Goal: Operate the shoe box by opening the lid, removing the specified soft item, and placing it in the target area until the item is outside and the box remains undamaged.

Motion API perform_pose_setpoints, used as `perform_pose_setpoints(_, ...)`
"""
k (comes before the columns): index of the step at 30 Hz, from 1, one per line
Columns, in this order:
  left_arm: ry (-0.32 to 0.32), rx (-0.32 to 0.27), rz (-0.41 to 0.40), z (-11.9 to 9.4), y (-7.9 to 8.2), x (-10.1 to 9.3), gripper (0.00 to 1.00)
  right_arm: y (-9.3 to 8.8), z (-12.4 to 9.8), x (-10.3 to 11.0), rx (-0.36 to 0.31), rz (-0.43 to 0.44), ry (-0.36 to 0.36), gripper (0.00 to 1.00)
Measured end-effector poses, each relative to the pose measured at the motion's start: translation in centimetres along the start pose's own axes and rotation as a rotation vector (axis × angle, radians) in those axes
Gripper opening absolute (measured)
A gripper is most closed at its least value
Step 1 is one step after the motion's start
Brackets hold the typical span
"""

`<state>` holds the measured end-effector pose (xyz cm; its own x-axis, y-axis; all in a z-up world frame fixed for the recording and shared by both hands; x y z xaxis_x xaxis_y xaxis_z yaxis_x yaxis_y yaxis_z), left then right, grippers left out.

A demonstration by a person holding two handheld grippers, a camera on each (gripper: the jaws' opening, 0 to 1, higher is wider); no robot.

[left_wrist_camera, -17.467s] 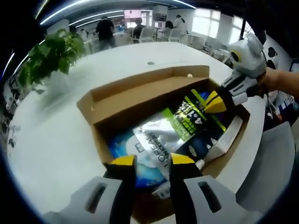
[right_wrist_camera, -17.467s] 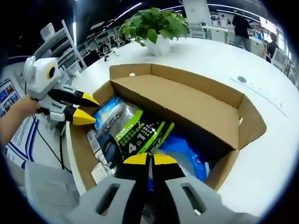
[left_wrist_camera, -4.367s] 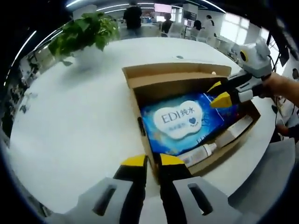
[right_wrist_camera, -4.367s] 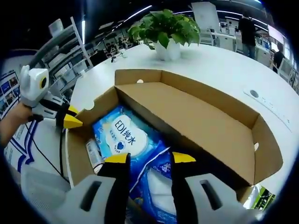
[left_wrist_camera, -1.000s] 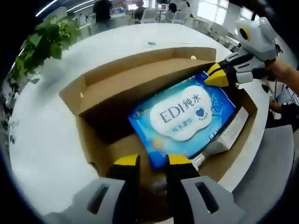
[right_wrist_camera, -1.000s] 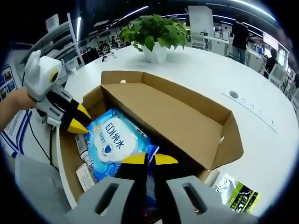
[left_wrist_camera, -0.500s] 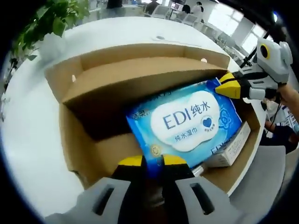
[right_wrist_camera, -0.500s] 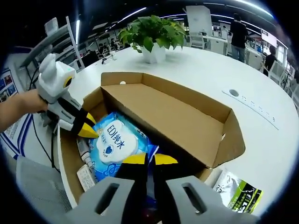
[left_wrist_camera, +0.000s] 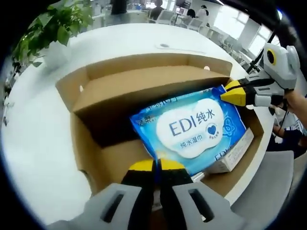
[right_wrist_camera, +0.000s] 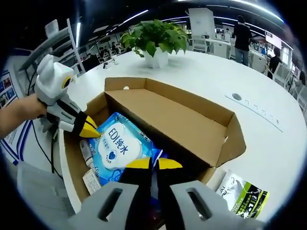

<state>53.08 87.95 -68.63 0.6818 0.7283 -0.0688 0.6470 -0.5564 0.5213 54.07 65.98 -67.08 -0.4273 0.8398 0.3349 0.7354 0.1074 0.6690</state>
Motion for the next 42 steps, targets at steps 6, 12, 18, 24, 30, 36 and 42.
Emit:
perform_pose_setpoints(6, -0.001, -0.047, -0.036, -1.0, 0.4, -0.3, 0.0, 0.4, -1.0, -0.1, -0.025, 0.011, -0.002, 0.01)
perform_pose_setpoints(12, 0.007, -0.084, -0.029, -2.2, 1.4, -0.8, 0.0, 1.0, -2.1, -0.1, -0.056, 0.025, -0.003, 0.01)
perform_pose_setpoints(18, 0.001, -0.115, -0.019, -3.1, 2.7, -1.4, 0.0, 1.5, -3.4, -0.7, -0.081, 0.039, -0.007, 0.01)
perform_pose_setpoints(24, -0.015, -0.13, -0.011, -3.4, 3.8, -3.1, 0.0, 2.0, -4.9, -1.4, -0.1, 0.047, -0.021, 0.01)
perform_pose_setpoints(30, -0.031, -0.152, 0.002, -3.3, 4.8, -4.0, 0.0, 2.0, -6.4, -2.4, -0.11, 0.064, -0.041, 0.0)
perform_pose_setpoints(36, -0.048, -0.178, 0.02, -3.0, 6.2, -5.0, 0.0, 2.0, -7.8, -3.4, -0.125, 0.078, -0.062, 0.0)
perform_pose_setpoints(42, -0.071, -0.194, 0.038, -2.6, 7.4, -6.3, 0.0, 1.7, -9.4, -4.8, -0.132, 0.093, -0.088, 0.0)
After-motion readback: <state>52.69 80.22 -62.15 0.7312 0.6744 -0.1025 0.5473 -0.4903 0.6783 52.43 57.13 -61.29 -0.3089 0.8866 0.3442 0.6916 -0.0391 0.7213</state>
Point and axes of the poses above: the point that each gripper's makers call its tool centre point, and the gripper's own axes: z roughly forward along the fingers, x roughly to its left, y roughly out of its top, the point moved 8 cm from there along -z, roughly backward along the fingers, and after that the axes turned 13 degrees about z, right-handed, at the moved point
